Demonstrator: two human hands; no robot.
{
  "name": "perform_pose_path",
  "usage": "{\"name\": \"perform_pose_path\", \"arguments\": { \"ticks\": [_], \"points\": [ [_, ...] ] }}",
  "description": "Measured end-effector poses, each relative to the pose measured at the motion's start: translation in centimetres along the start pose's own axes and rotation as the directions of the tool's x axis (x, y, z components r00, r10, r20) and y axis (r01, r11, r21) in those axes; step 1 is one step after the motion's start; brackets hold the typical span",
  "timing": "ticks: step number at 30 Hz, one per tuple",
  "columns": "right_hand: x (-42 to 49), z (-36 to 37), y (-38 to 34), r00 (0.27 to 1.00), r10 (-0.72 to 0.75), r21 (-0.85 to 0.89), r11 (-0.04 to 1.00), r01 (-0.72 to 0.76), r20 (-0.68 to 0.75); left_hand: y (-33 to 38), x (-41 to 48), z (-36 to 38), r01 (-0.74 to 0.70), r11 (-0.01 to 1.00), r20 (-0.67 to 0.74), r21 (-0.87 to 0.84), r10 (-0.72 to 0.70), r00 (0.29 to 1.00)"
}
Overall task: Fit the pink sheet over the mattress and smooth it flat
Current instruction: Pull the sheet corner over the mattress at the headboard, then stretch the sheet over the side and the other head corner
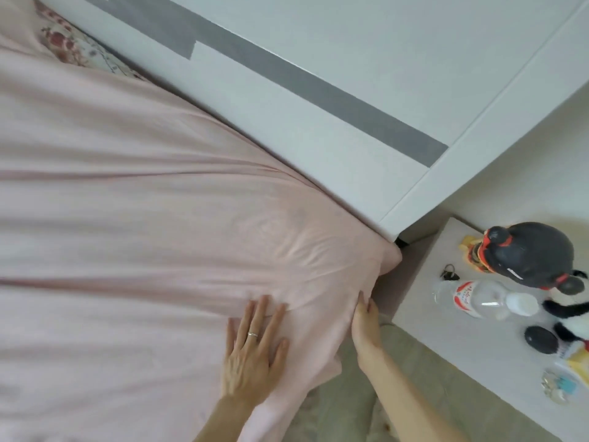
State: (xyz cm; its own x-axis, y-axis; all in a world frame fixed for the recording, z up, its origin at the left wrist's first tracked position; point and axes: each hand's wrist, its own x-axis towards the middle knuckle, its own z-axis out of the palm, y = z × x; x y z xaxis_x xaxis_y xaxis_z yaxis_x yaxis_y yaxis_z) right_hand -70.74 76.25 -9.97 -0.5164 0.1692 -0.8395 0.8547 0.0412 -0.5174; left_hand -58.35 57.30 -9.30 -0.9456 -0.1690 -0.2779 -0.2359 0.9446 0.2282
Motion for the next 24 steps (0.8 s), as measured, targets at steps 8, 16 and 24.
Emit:
{"name": "perform_pose_path", "arguments": {
  "ticks": [8,16,24],
  "points": [
    [-5.2,-0.7,7.4,0.848,0.376,-0.117,0.926,-0.359,0.373,-0.5,-18.4,4.3,0.593,0.797,0.076,-0.113,-0.588,0.805],
    [-6.7,-1.3,10.3,0.908,0.307,-0.153,0.950,-0.273,0.286,-1.1,-24.4,3.7,0.714,-0.287,0.249,-0.639,-0.955,-0.161],
    [-7.0,0.9,15.1,0.854,0.353,-0.164,0.935,-0.313,0.383,-5.8,-27.0,5.4,0.556,-0.305,0.399,-0.773,-0.916,0.053]
  ]
}}
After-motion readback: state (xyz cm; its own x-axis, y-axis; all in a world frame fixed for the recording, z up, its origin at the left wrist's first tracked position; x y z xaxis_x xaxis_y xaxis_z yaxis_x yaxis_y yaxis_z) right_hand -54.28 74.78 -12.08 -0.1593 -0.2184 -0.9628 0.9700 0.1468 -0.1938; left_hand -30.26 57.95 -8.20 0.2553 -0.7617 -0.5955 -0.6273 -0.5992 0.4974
